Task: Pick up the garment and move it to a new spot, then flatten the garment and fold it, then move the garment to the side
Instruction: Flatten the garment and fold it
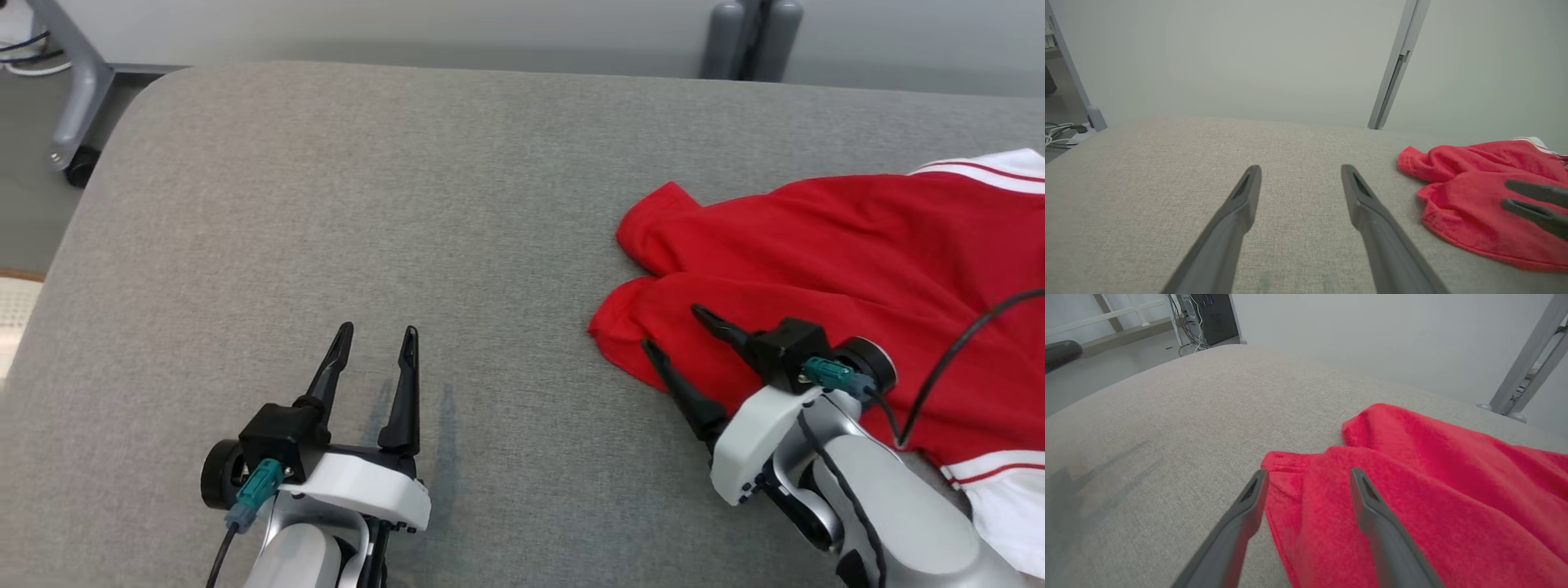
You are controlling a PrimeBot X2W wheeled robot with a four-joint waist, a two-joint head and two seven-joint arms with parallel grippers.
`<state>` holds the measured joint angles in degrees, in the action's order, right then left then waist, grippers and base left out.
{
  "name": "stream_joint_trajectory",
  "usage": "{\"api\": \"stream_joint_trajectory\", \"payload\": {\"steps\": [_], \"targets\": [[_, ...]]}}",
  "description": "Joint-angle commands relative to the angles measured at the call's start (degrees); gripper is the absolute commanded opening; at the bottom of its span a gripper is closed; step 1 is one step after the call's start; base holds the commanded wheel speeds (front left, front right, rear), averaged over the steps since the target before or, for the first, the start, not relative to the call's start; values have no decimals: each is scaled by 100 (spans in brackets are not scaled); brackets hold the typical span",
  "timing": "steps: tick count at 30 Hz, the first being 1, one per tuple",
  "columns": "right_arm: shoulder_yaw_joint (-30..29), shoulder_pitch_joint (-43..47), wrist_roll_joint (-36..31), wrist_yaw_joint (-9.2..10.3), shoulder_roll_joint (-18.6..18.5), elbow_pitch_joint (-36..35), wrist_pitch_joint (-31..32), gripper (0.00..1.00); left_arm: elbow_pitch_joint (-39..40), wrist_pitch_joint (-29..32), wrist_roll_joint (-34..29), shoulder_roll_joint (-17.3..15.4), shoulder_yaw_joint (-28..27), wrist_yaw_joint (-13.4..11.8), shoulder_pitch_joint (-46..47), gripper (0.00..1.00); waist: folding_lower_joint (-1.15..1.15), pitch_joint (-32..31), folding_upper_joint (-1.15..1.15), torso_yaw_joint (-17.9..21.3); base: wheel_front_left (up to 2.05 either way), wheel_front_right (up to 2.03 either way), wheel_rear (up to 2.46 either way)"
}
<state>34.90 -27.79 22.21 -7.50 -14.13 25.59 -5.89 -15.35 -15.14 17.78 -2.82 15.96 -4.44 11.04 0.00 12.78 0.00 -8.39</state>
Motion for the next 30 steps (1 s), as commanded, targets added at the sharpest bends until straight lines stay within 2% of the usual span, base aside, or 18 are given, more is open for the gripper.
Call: {"api": "stream_joint_trajectory", "payload": {"steps": [1, 9, 14, 15, 16, 17, 19, 20, 21, 25, 30], "targets": [[92, -145, 52, 2, 17, 163, -71, 100, 30, 1, 44, -17, 20, -35, 106, 100, 0, 89, 0, -254, 0, 0, 0], [860, -910, -5, 2, 158, 1476, -185, 100, 100, 1, 199, -20, 111, -130, 113, 100, 0, 142, 0, -779, 0, 0, 0], [953, -1209, -339, 2, 241, 2275, -63, 100, 134, 1, 258, -17, 109, -178, 22, 100, 0, 135, 0, -879, 0, 0, 0], [976, -1234, -391, 2, 273, 2379, -38, 89, 140, 1, 268, -18, 114, -179, 22, 100, 0, 140, 0, -884, 0, 0, 0], [997, -1256, -435, 2, 306, 2482, -23, 72, 145, 1, 278, -18, 119, -192, 23, 100, 0, 143, 0, -886, 0, 0, 0], [1022, -1281, -473, 2, 332, 2567, -10, 47, 149, 1, 287, -20, 121, -202, 24, 100, 0, 148, 0, -885, 0, 0, 0], [1073, -1334, -541, 2, 396, 2721, -8, 33, 160, 1, 292, -18, 123, -210, 39, 100, 0, 156, 0, -876, 0, 0, 0], [1097, -1356, -571, 2, 420, 2778, -25, 18, 165, 1, 298, -19, 122, -214, 50, 100, 0, 159, 0, -871, 0, 0, 0], [1113, -1389, -596, 2, 457, 2834, -41, 0, 167, 1, 302, -19, 125, -216, 60, 100, 0, 160, 0, -865, 0, 0, 0], [1130, -1524, -596, 2, 633, 2883, -274, 0, 161, 1, 299, -20, 125, -215, 61, 100, 0, 146, 0, -836, 0, 0, 0], [1288, -1560, -260, 1, 868, 2727, -449, 0, 116, 1, 257, -20, 120, -190, 42, 100, 0, 103, 0, -820, 0, 0, 0]]}}
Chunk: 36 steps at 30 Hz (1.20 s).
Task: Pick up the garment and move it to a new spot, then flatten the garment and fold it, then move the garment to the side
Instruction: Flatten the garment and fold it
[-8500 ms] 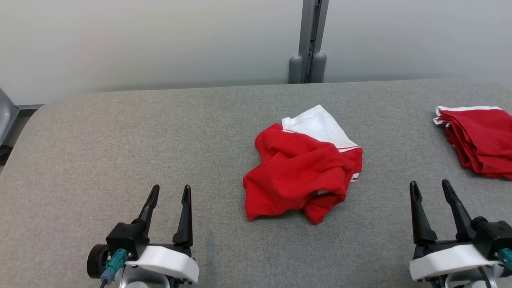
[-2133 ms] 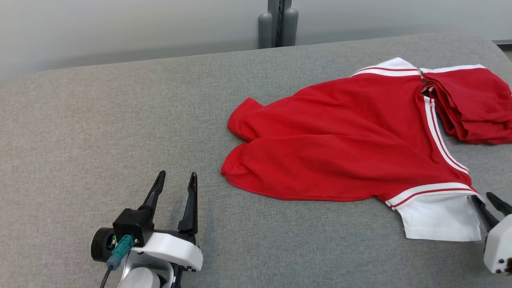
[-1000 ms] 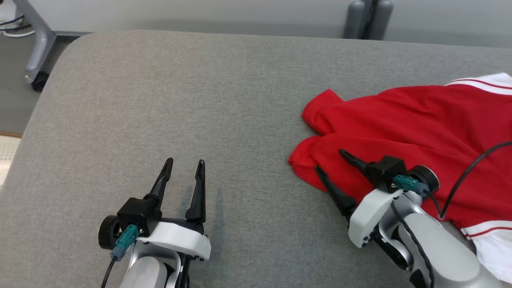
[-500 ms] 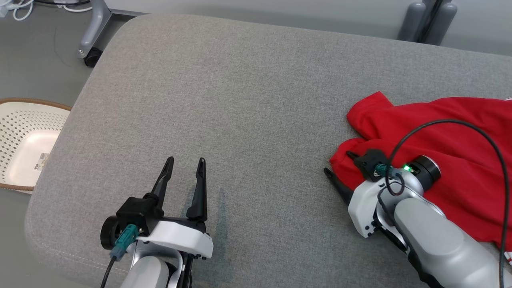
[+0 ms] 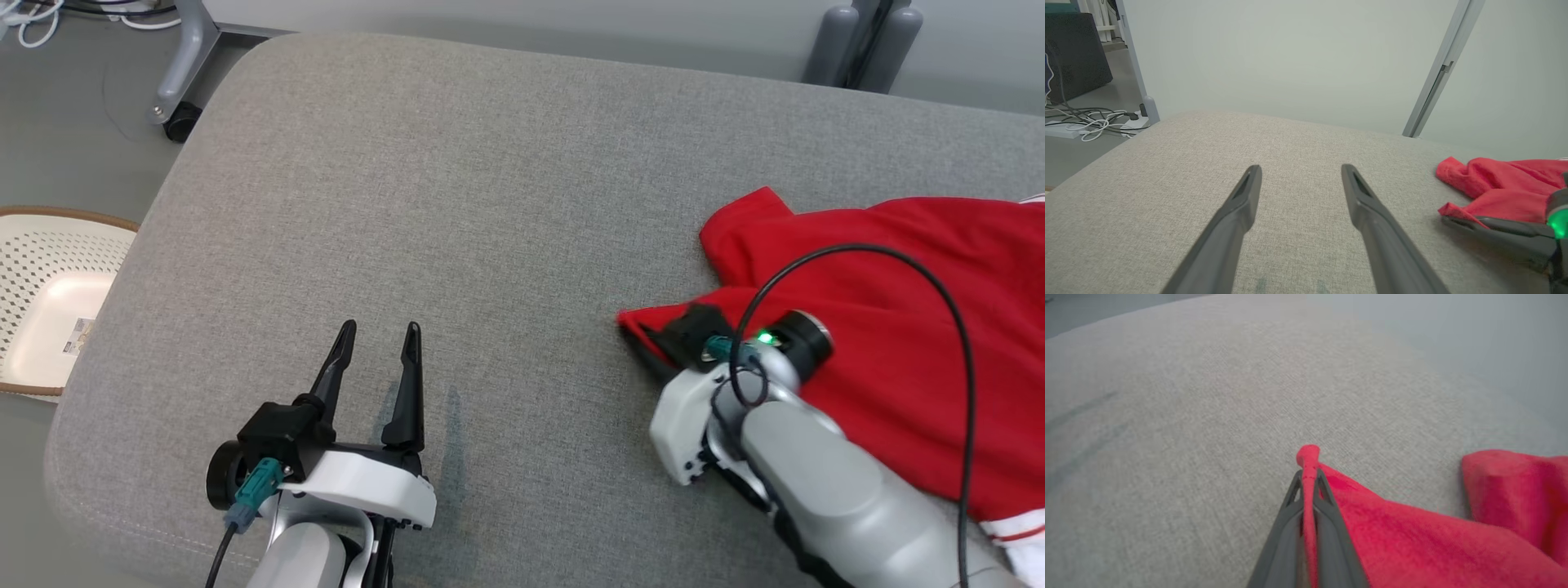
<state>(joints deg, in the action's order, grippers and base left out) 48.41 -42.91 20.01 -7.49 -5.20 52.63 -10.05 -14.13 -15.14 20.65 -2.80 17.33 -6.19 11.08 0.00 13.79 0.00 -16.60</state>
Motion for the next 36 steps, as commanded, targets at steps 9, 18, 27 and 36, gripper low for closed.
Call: {"api": "stream_joint_trajectory", "payload": {"steps": [9, 18, 27, 36], "targets": [[803, -159, 819, 1, 78, -493, -60, 4, -47, 1, -103, -21, -49, 32, 14, 100, 0, -89, 0, 40, 0, 0, 0], [972, -124, 1338, 1, -225, -693, -400, 100, -89, 1, -222, -22, -106, 72, -112, 100, 0, -206, 0, 367, 0, 0, 0], [-444, 238, 926, 1, -672, -965, -523, 100, -160, 0, -302, -21, -106, 152, -207, 100, 0, -416, 0, 956, 0, 0, 0], [-2790, 1644, -257, 1, -796, -2136, -522, 100, -146, 1, -414, -22, -162, 199, -275, 100, 0, -551, 0, 1471, 0, 0, 0]]}}
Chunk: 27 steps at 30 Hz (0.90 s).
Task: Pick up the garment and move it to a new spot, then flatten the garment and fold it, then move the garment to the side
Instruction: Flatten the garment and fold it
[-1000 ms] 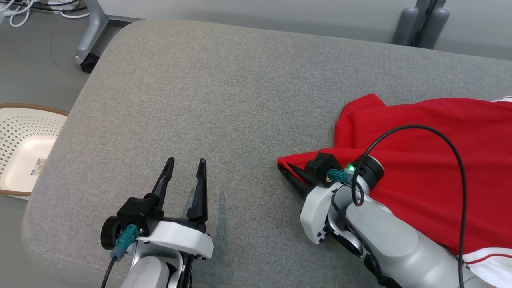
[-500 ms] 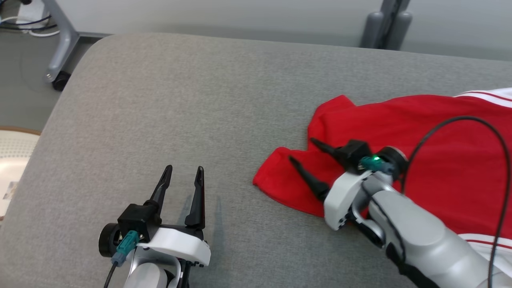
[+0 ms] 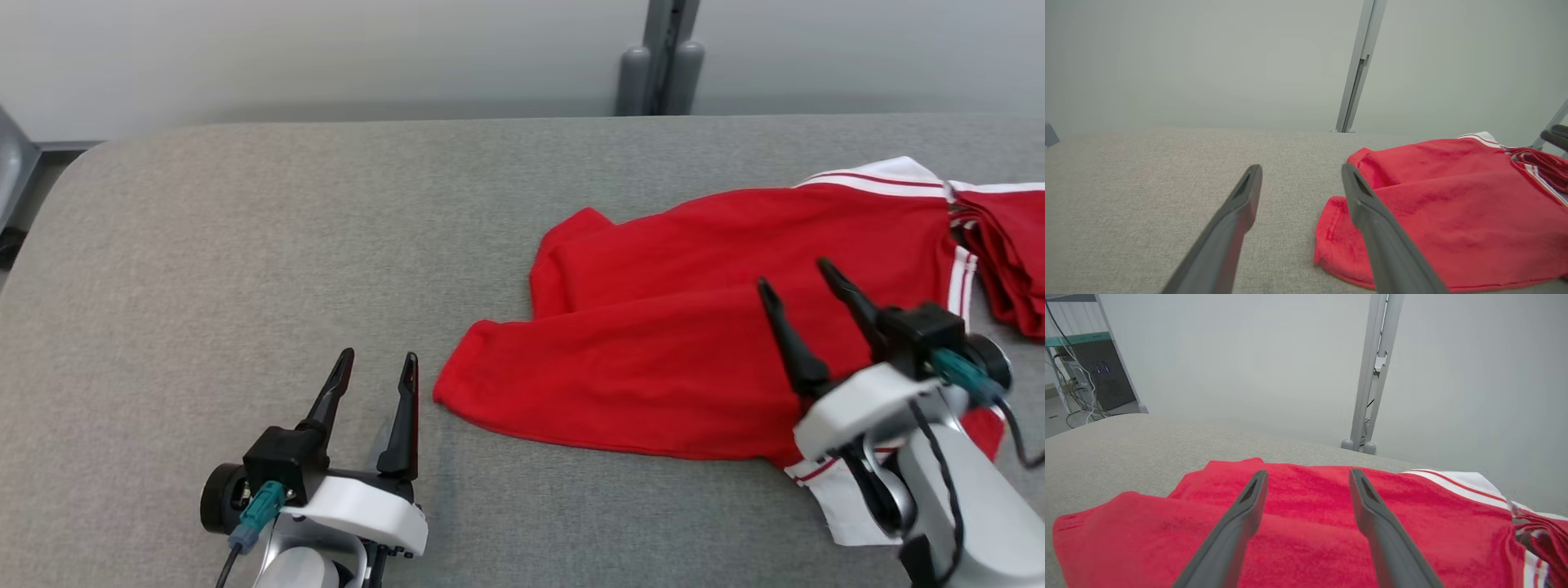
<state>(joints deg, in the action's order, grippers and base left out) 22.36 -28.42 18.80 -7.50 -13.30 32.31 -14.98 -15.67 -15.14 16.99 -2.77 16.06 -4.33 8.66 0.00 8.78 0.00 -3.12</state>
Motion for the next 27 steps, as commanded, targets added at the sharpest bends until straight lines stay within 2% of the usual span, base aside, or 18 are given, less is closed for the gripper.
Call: {"api": "stream_joint_trajectory", "payload": {"steps": [1, 2, 3, 8, 14, 27], "targets": [[-459, 375, -270, 1, 57, -266, -29, 100, 10, 1, -51, -24, -57, 16, -54, 100, 0, -64, 0, 175, 0, 0, 0], [-959, 728, -547, 2, 161, -619, -29, 100, 16, 0, -72, -25, -98, 25, -90, 100, 0, -90, 0, 261, 0, 0, 0], [-1217, 922, -661, 1, 237, -802, -29, 100, 16, 1, -83, -26, -118, 31, -106, 100, 0, -98, 0, 292, 0, 0, 0], [-1904, 1699, -1111, 1, 624, -1665, -29, 100, 19, 1, -114, -25, -224, 75, -166, 100, 0, -129, 0, 397, 0, 0, 0], [-2215, 2230, -1177, 2, 897, -2335, -29, 100, 31, 1, -89, -25, -363, 62, -281, 100, 0, -188, 0, 420, 0, 0, 0], [-2352, 2455, -1150, 1, 1021, -2412, -30, 100, 28, 1, -83, -24, -397, 47, -349, 100, 0, -318, 0, 338, 0, 0, 0]]}}
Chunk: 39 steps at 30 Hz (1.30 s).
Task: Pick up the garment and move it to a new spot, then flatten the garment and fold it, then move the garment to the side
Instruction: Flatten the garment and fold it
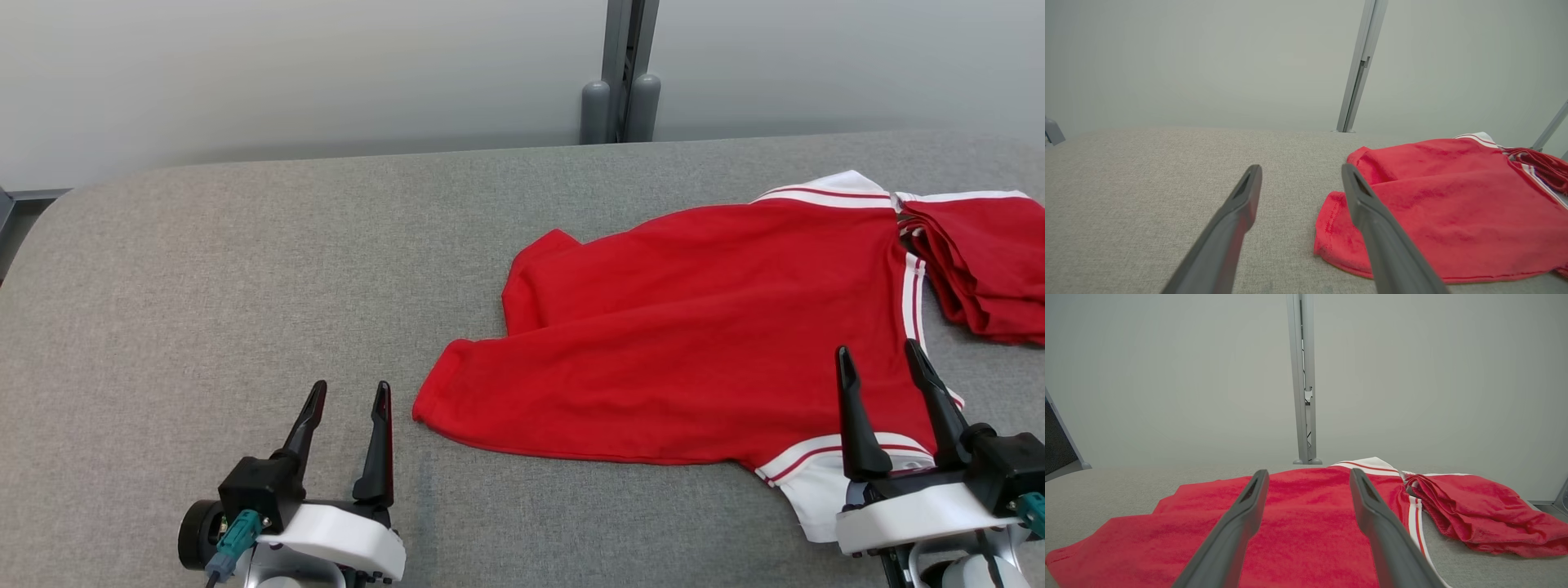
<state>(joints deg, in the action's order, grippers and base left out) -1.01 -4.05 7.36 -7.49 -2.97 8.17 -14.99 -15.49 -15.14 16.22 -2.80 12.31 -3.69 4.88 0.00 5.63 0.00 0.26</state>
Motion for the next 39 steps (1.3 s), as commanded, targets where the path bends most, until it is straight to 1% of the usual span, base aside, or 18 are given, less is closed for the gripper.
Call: {"api": "stream_joint_trajectory", "payload": {"steps": [1, 8, 12, 15, 20, 28, 33, 36, 39], "targets": [[-19, 14, -10, 0, -10, 7, -29, 100, 5, 1, -6, -22, -23, -18, 28, 100, 0, -11, 0, -1, 0, 0, 0], [-47, 18, -6, 0, -5, 88, -29, 100, 0, 1, -23, -22, -11, -7, 14, 100, 0, -45, 0, 18, 0, 0, 0], [-165, 151, -33, 1, -10, 321, -28, 100, 10, 1, -37, -22, -12, -1, 45, 100, 0, -15, 0, 37, 0, 0, 0], [-375, 240, -76, 1, -169, 538, 8, 100, 27, 1, -65, -22, -39, 6, 55, 100, 0, 51, 0, 35, 0, 0, 0], [-788, 580, -93, 1, -265, 869, 199, 100, 63, 1, -107, -22, -99, 14, 49, 100, 0, 196, 0, 55, 0, 0, 0], [-940, 930, 140, 1, -238, 1094, 419, 100, 91, 1, -175, -22, -149, 58, 118, 100, 0, 385, 0, 138, 0, 0, 0], [-1048, 754, 105, 1, -249, 1335, 601, 100, 36, 1, -208, -22, -168, 67, 116, 100, 0, 420, 0, 235, 0, 0, 0], [-972, 519, 108, 0, -214, 1589, 677, 100, 7, 1, -216, -23, -152, 82, 144, 100, 0, 416, 0, 261, 0, 0, 0], [-902, 271, 142, 1, -279, 1888, 673, 100, -23, 1, -250, -23, -117, 113, 161, 100, 0, 405, 0, 246, 0, 0, 0]]}}
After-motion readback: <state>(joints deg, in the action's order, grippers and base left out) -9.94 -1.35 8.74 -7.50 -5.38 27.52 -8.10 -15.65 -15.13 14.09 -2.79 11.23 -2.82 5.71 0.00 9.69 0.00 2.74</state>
